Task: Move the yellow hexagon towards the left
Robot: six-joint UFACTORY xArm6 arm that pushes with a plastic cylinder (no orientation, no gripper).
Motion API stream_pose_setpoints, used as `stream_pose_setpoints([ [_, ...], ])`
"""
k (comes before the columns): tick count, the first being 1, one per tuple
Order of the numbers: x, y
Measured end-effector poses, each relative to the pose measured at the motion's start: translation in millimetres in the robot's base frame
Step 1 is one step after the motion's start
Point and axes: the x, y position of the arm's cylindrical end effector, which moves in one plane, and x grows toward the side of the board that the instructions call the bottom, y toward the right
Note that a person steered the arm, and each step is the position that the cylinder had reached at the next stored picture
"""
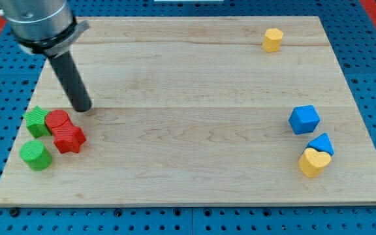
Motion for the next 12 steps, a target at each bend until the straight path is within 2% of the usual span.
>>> stream_pose_setpoints([
  [2,-62,59],
  [9,-82,51],
  [12,-110,64],
])
